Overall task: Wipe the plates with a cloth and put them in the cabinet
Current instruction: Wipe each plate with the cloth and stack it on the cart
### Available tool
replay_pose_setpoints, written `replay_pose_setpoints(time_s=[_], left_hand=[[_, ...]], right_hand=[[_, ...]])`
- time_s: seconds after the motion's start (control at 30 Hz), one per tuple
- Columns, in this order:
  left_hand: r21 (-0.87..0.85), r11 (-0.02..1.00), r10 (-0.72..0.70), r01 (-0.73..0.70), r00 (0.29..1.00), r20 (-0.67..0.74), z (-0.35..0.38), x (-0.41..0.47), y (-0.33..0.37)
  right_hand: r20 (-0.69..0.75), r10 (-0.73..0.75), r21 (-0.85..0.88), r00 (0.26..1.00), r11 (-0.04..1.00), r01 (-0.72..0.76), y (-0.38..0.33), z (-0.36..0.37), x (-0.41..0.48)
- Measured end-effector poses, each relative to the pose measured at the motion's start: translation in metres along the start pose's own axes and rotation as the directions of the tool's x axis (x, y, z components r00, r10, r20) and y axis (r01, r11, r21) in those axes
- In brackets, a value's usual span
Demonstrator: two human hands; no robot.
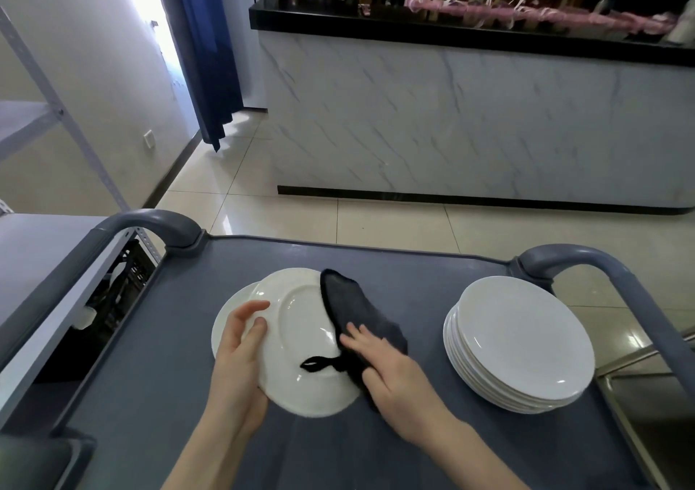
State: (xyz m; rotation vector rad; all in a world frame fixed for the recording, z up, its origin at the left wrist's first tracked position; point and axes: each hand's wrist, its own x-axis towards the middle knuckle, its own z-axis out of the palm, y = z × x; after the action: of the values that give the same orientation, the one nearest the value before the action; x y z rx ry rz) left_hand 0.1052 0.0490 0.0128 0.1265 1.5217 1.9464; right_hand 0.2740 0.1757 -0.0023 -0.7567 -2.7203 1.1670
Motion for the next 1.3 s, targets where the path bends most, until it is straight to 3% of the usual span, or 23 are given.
replay_pose_setpoints(time_s=[0.3,0.5,0.7,0.8,0.93,1.03,1.13,1.2,1.3], left_hand=[[0.081,0.996,0.014,-0.021,0.995,0.094,0.015,0.001,-0.004],[0.054,0.998,0.024,-0.028,0.996,0.087,0.014,-0.001,-0.004],[0.038,0.999,0.022,-0.025,0.997,0.071,0.004,0.003,0.003],[0.032,0.999,0.037,-0.037,0.999,0.010,0.000,0.008,0.004],[0.007,0.997,0.074,-0.074,0.994,-0.079,-0.003,0.015,0.015],[-0.045,0.995,0.080,-0.086,0.990,-0.118,0.000,0.019,0.024],[-0.108,0.994,0.023,-0.034,0.995,-0.102,0.007,0.020,0.032],[-0.133,0.991,-0.006,-0.004,0.997,-0.072,0.012,0.021,0.037],[-0.147,0.989,-0.031,0.032,0.999,0.010,0.020,0.021,0.043]], right_hand=[[-0.015,-0.139,-0.014,0.990,0.990,0.138,-0.039,0.020,0.012],[-0.073,-0.016,-0.071,0.997,0.997,0.010,-0.024,0.002,0.040],[-0.005,0.068,0.006,0.998,0.998,-0.068,0.010,-0.001,0.012],[0.043,0.072,-0.127,0.997,0.990,-0.066,0.020,0.001,-0.004],[-0.122,-0.006,-0.213,0.992,0.977,-0.020,0.009,0.008,-0.012],[-0.268,-0.208,-0.274,0.941,0.953,0.133,-0.012,0.014,-0.008],[-0.450,-0.388,-0.393,0.804,0.895,0.212,-0.025,0.017,0.003],[-0.548,-0.432,-0.437,0.716,0.878,0.195,-0.028,0.012,0.010],[-0.611,-0.413,-0.422,0.675,0.892,0.164,-0.029,-0.009,0.016]])
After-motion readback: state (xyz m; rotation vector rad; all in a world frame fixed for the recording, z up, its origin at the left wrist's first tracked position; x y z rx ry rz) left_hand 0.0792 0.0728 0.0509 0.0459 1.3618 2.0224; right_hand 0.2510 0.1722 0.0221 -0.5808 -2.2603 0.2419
